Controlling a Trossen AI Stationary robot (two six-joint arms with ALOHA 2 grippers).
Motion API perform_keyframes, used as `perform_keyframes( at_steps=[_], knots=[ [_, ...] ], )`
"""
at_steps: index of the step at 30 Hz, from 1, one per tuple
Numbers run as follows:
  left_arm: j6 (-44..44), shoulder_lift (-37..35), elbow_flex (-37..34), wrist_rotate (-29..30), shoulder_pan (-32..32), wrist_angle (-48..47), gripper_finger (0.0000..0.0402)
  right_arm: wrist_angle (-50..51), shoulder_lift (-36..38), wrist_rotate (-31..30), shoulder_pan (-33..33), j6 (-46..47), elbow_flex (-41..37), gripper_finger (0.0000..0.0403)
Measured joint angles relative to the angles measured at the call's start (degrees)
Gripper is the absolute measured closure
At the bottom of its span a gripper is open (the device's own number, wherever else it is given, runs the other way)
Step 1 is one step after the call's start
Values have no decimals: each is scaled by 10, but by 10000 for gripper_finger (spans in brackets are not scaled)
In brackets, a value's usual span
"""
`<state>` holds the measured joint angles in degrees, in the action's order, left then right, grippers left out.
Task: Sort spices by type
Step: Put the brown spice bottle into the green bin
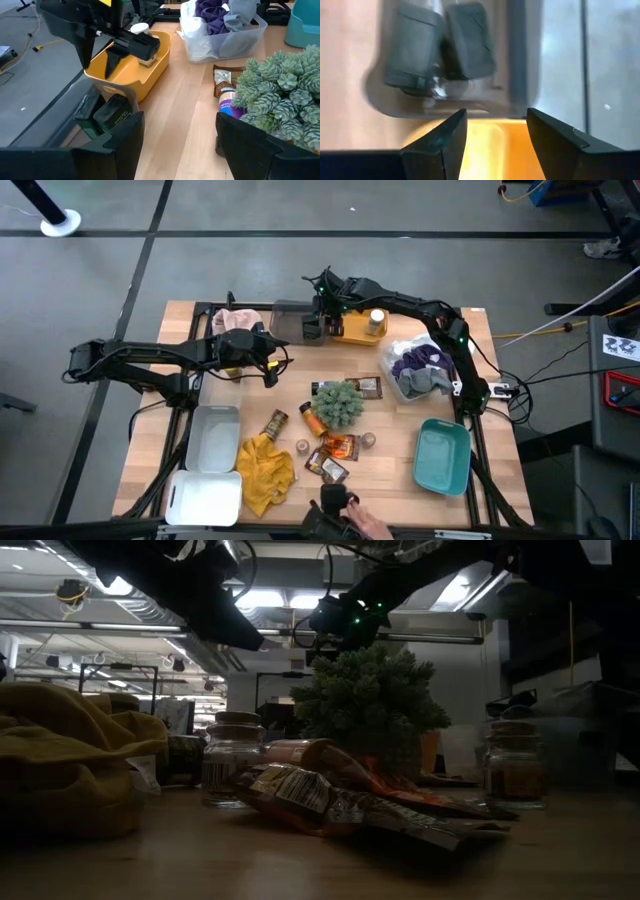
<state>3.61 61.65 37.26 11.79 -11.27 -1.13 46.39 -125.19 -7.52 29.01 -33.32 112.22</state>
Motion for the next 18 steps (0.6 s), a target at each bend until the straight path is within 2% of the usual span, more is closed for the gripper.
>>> perform_keyframes(
  at_steps=[5, 7, 15, 18],
  knots=[
    [-35, 0, 0, -7, 18, 0, 170, 11, 6, -92, -12, -2, 0, 196],
    [-56, 0, 0, -11, 31, -1, 170, 39, 10, -110, -19, -14, 10, 196],
    [-122, 0, 0, -12, 112, -20, 170, 191, 12, -107, -40, -15, 130, 196],
    [-156, 0, 0, -12, 145, -30, 170, 221, 13, -87, -48, -15, 177, 196]
  ],
)
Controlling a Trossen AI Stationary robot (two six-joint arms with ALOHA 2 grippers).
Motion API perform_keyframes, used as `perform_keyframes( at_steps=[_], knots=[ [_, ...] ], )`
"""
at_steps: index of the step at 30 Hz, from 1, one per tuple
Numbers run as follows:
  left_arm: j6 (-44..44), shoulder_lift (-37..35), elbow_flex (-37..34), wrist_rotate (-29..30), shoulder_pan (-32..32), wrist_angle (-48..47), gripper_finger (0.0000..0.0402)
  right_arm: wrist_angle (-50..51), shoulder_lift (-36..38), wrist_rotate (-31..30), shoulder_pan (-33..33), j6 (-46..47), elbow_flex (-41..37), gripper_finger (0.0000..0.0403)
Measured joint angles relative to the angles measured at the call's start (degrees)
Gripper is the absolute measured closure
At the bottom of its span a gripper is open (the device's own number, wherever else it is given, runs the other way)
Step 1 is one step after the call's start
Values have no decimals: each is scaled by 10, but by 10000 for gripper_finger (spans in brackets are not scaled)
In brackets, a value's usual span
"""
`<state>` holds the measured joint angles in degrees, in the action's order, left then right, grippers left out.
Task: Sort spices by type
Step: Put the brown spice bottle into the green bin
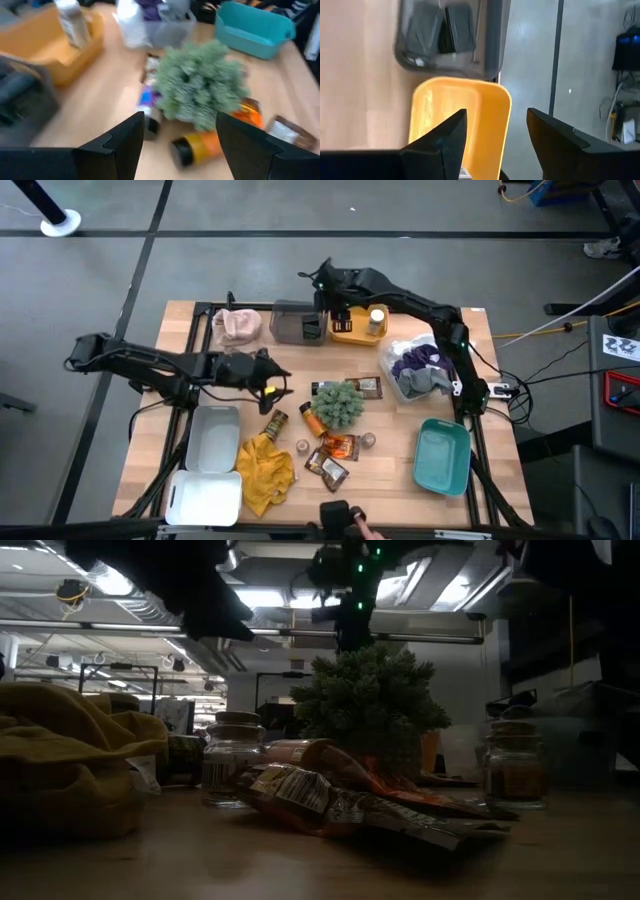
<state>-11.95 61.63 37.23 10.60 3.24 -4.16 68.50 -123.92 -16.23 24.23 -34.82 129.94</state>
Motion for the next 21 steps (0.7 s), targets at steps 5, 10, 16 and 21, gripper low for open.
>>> perform_keyframes(
  at_steps=[5, 10, 16, 21],
  knots=[
    [-84, 0, 0, -1, 49, -48, 170, 5, 1, 36, -11, 0, 52, 196],
    [-200, 0, 0, -5, 80, -118, 170, -13, 10, 44, -23, -9, 47, 196],
    [-256, 0, 0, -13, 98, -149, 170, 13, 10, 52, -42, -15, 47, 196],
    [-210, 0, 0, -13, 113, -111, 170, 67, 10, 53, -66, -15, 47, 196]
  ],
)
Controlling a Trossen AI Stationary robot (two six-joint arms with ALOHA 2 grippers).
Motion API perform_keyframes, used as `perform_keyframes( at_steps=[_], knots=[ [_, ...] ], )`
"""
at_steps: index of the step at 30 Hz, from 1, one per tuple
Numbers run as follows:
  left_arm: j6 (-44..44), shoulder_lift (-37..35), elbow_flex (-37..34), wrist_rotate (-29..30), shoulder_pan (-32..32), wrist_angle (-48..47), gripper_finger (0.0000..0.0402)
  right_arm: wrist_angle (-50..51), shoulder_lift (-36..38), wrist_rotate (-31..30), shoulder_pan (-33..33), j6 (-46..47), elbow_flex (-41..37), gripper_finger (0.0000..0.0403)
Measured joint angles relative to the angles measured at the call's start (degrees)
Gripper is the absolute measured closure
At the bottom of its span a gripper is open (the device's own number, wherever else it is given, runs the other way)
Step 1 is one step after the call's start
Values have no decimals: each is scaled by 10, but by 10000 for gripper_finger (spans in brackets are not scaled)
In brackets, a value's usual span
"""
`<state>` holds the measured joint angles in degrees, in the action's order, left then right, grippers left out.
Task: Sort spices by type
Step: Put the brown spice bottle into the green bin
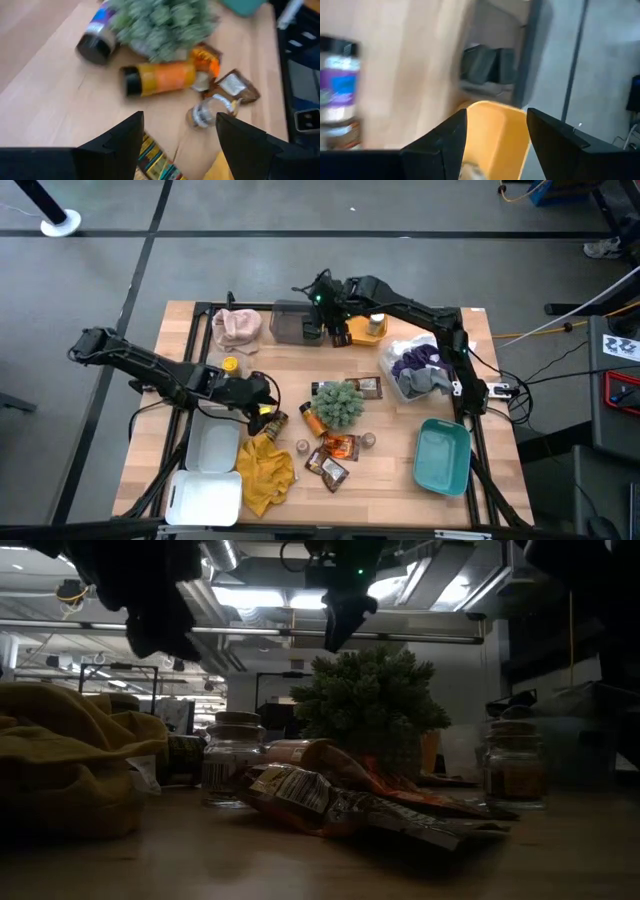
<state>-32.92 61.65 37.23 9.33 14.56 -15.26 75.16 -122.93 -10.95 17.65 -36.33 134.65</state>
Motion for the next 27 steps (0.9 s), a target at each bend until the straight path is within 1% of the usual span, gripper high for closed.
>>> perform_keyframes(
  at_steps=[4, 8, 13, 16, 22, 27],
  knots=[
    [50, 11, 0, 0, 20, 51, 170, 62, 0, 0, -22, 15, 0, 196],
    [110, 51, 0, 0, 43, 123, 170, 115, 0, 1, -45, 46, 0, 196],
    [147, 110, 0, 0, 61, 212, 170, 149, 13, 3, -79, 112, 0, 196],
    [169, 142, 0, 0, 72, 256, 170, 149, 35, 19, -103, 166, 0, 196],
    [226, 207, 26, 15, 94, 278, 170, 148, 92, 75, -171, 288, 0, 196],
    [247, 249, 52, 20, 102, 280, 170, 149, 127, 109, -248, 381, 0, 196]
  ],
)
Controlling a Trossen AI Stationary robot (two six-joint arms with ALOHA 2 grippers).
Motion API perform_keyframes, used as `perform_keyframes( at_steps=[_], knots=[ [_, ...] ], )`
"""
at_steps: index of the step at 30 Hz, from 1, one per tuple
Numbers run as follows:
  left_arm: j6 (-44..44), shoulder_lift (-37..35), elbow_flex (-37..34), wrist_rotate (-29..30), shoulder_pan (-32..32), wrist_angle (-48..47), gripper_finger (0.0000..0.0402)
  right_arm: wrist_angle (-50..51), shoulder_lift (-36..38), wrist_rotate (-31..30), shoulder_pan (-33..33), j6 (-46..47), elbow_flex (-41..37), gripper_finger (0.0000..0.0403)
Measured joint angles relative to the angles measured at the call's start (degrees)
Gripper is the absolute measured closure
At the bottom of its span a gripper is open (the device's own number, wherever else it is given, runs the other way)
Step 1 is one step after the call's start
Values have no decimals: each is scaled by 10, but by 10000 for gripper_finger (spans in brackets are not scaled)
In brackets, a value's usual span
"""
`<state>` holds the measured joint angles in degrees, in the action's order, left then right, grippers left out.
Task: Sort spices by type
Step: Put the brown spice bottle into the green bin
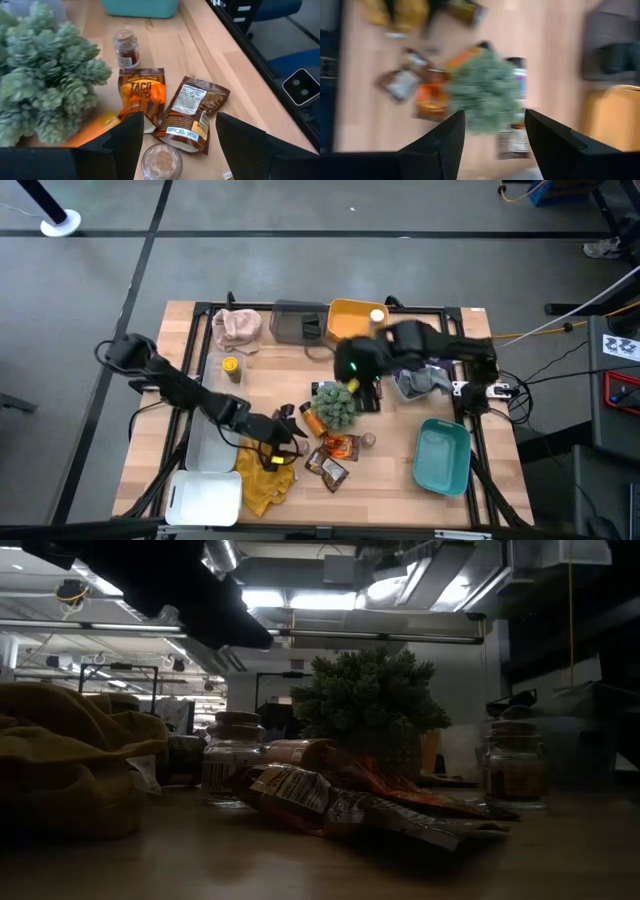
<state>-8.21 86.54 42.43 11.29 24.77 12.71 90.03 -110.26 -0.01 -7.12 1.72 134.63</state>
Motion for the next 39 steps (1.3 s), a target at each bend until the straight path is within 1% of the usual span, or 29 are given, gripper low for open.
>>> perform_keyframes(
  at_steps=[3, 6, 8, 13, 18, 23, 27, 32, 34, 36, 39],
  knots=[
    [-4, 10, 6, 0, 1, 0, 170, -1, 5, 12, -58, 48, -2, 196],
    [-6, 11, 6, 1, 0, 0, 170, -1, 5, 2, -123, 93, -15, 196],
    [-6, 11, 6, 1, 0, 0, 170, -1, 5, -23, -167, 122, -32, 196],
    [-6, 11, 6, 1, 0, 0, 170, 0, 5, -112, -263, 208, -103, 196],
    [9, 11, 6, 1, 0, -1, 170, -16, 5, -158, -318, 296, -181, 196],
    [9, 11, 6, 1, 0, -1, 170, -72, 5, -154, -339, 311, -261, 196],
    [9, 11, 6, 1, 0, -1, 170, -108, 5, -154, -337, 310, -313, 196],
    [8, 11, 6, 1, 0, -1, 170, -119, 5, -150, -308, 311, -363, 196],
    [7, 11, 6, 1, 0, -1, 170, -121, 5, -132, -290, 306, -375, 196],
    [7, 11, 6, 1, 0, -1, 170, -126, 5, -109, -271, 288, -387, 196],
    [7, 11, 6, 1, 0, -1, 170, -145, 5, -99, -244, 246, -402, 196]
  ],
)
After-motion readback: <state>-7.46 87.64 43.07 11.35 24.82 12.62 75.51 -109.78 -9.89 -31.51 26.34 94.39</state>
